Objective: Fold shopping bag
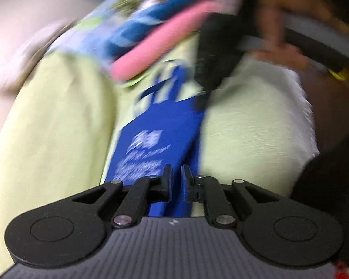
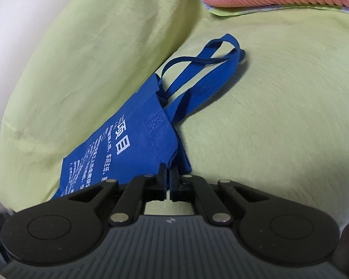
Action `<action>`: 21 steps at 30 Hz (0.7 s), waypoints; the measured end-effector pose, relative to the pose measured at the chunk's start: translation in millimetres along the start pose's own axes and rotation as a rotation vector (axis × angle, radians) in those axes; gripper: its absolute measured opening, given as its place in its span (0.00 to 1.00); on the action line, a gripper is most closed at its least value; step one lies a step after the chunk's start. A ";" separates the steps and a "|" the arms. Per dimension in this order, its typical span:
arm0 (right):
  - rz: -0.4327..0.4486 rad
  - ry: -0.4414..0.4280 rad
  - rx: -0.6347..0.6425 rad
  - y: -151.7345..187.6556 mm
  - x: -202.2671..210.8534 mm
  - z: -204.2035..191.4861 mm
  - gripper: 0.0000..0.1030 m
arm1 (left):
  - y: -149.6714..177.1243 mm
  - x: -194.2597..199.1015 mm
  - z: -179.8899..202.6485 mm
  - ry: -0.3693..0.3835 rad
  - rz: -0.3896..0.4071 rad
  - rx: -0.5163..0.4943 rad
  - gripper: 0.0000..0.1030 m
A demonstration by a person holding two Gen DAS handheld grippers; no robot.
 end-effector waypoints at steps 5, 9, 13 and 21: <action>-0.025 -0.018 0.045 -2.0 0.7 0.5 0.00 | 36.8 -27.1 -51.5 -0.044 -0.168 0.276 0.12; -0.072 0.007 0.110 -8.0 -0.9 -6.0 0.00 | 92.0 -45.6 -47.8 -0.039 -0.357 0.307 0.02; -0.085 0.011 0.119 -9.2 -1.7 -5.1 0.00 | 120.4 -36.2 -50.5 -0.060 -0.346 0.372 0.00; -0.092 0.034 0.082 -9.5 -1.6 -4.9 0.00 | 60.3 -17.8 -64.5 -0.037 -0.259 0.376 0.03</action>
Point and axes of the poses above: each gripper's, at about its wrist camera, not at the fingertips, and x roughly against the way its jaws point, z to its right, y to its underside, the point moved 4 cm from there along -x, roughly the way its jaws point, and after that the axes turned 4 degrees about -y, right-handed, at the moved point
